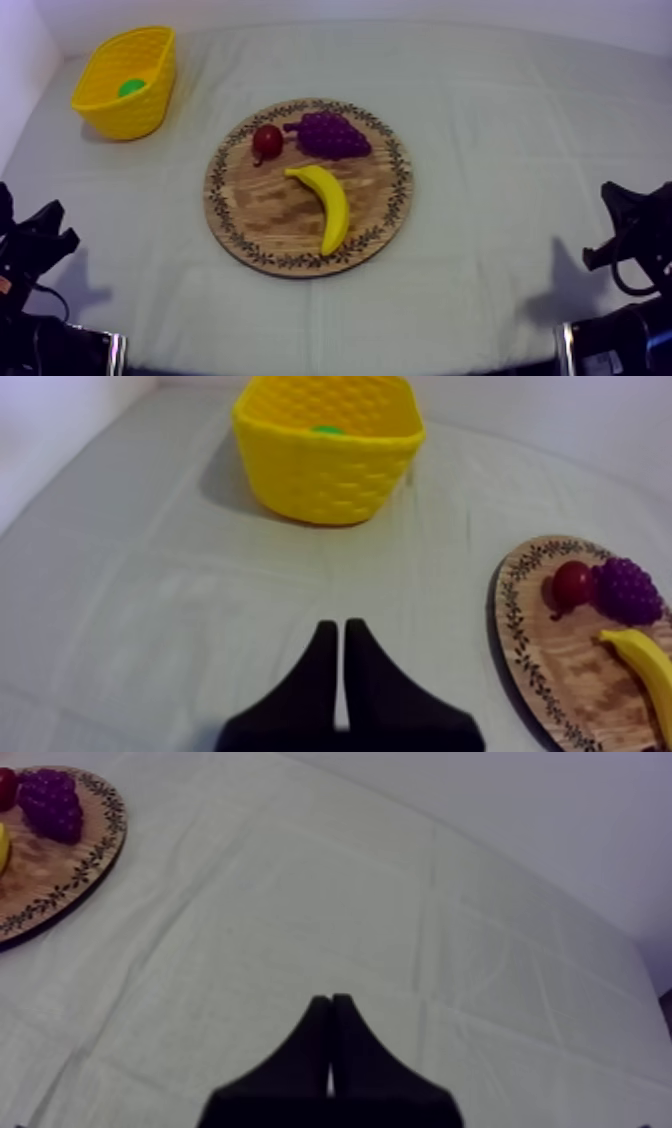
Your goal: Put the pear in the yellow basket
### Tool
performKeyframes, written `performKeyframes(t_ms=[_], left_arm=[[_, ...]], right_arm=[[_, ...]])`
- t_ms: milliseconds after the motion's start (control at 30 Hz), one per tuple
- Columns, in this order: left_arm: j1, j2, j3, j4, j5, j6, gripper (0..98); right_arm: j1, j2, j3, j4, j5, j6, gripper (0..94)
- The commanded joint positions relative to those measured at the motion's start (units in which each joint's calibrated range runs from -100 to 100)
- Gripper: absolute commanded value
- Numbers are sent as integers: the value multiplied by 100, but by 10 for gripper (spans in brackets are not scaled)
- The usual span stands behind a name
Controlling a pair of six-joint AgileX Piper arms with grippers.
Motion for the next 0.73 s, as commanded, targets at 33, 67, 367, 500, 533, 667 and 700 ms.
performKeyframes(t_ms=[33, 67, 367, 500, 533, 667, 700], left_arm=[[7, -4, 102, -27, -708, 190, 0], [9, -5, 116, -33, -765, 227, 0], [12, -6, 149, -46, -894, 373, 0], [12, -6, 150, -47, -898, 384, 0], [12, -6, 150, -47, -898, 387, 0], [12, -6, 150, -47, -899, 395, 0], [12, -6, 150, -47, -899, 396, 0]], right_arm=[[0, -3, -2, 1, 2, -1, 4], [0, -3, -2, 1, 2, -2, 4], [0, -3, -2, 1, 2, 0, 4], [0, -3, -2, 1, 2, -2, 4], [0, -3, -2, 1, 2, -2, 4], [0, -3, -2, 1, 2, -1, 4], [0, -3, -2, 1, 2, -1, 4]])
